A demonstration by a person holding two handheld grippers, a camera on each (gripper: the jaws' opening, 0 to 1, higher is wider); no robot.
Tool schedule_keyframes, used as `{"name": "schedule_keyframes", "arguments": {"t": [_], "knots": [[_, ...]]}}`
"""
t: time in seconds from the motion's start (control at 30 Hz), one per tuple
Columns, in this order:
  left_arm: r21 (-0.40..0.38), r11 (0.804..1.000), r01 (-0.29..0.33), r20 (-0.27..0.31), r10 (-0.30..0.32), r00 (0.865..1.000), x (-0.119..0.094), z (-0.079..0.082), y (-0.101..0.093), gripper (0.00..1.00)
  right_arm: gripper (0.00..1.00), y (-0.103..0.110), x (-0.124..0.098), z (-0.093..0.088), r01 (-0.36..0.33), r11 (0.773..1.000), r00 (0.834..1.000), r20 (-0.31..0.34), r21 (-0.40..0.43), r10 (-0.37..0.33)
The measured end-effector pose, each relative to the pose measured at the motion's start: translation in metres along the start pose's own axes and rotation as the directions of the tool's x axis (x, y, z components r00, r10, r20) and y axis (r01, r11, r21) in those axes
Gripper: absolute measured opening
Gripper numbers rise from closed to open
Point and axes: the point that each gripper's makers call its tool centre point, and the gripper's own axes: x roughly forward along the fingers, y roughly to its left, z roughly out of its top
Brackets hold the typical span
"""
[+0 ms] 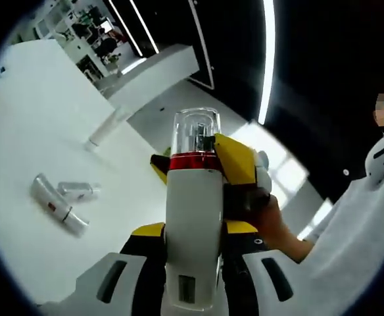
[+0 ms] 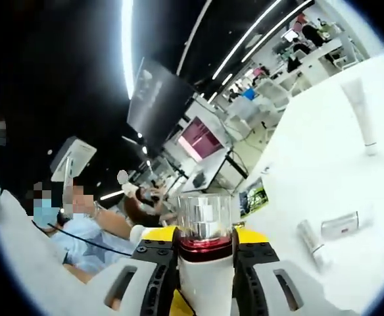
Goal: Arrange the skincare products in the storage area until every visible bottle or jar stands upright without overlapping.
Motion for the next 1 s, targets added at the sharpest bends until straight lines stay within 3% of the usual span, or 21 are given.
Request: {"name": "schedule_keyframes", "arguments": {"t": [0.17, 0.43, 0.67, 0.77, 1.0], "knots": [[-0.016, 1.0, -0.009, 0.004, 0.009, 1.0, -0.001, 0.0, 0.003, 0.26, 0.34, -0.004, 0.003, -0.004, 0.042, 0.999, 0.999, -0.009, -0.008, -0.042], [-0.032, 0.998, -0.048, 0.048, 0.049, 0.998, -0.011, 0.012, 0.014, 0.26, 0.36, -0.006, 0.014, -0.021, 0.094, 0.994, 0.991, -0.088, -0.05, -0.098], [0.116, 0.982, -0.151, -0.024, 0.155, 0.988, -0.012, 0.011, 0.029, 0.26, 0.34, -0.016, 0.018, -0.027, 0.166, 0.983, 0.978, -0.114, -0.085, -0.175], [0.131, 0.978, -0.161, -0.034, 0.166, 0.985, -0.01, 0.012, 0.029, 0.26, 0.34, -0.018, 0.017, -0.026, 0.184, 0.979, 0.975, -0.107, -0.089, -0.193], [0.24, 0.948, -0.211, -0.08, 0.235, 0.969, -0.008, 0.01, 0.037, 0.26, 0.35, -0.025, 0.02, -0.026, 0.232, 0.966, 0.964, -0.108, -0.112, -0.244]]}}
